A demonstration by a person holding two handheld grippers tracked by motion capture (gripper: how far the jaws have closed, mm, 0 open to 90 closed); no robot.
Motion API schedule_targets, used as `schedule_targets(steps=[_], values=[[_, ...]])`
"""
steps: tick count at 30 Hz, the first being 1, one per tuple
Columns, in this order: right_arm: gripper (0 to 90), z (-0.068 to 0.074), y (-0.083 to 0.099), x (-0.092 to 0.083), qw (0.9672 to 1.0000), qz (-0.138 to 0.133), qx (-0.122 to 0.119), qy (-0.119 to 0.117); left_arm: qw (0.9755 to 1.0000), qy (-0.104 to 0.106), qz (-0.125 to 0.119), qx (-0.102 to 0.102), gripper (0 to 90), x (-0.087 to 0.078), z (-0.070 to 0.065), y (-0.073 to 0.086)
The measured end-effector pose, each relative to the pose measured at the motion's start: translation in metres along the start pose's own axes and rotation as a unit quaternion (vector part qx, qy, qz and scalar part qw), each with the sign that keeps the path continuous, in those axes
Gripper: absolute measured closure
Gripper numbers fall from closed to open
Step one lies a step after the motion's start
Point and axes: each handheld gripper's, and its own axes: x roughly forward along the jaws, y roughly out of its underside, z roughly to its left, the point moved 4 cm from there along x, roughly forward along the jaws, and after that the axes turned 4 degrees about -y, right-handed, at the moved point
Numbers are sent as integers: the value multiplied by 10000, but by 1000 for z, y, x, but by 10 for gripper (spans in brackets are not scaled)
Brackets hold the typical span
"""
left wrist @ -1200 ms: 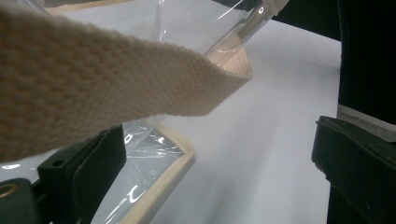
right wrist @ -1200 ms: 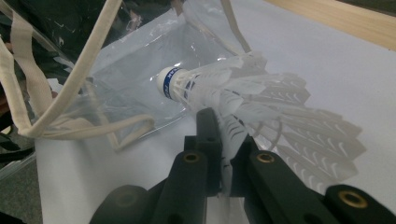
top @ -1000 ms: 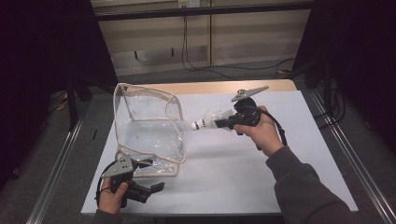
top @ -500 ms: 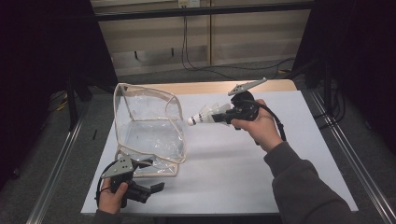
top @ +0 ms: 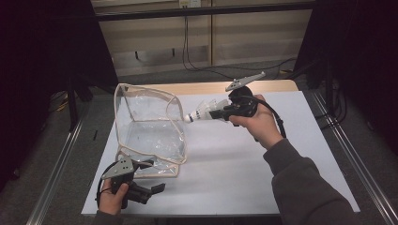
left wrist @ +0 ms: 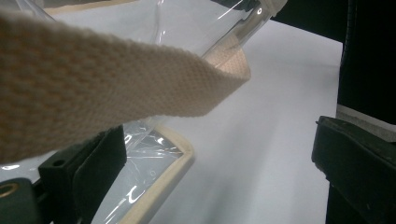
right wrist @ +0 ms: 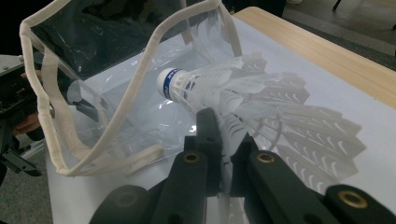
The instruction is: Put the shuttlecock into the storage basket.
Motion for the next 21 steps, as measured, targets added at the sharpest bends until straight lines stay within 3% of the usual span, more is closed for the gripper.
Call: schedule_targets(steps=[21], values=[[885,3,-17,-3,10000,-54,-20,62,10000,0,-4,-4,32,0,1,0]])
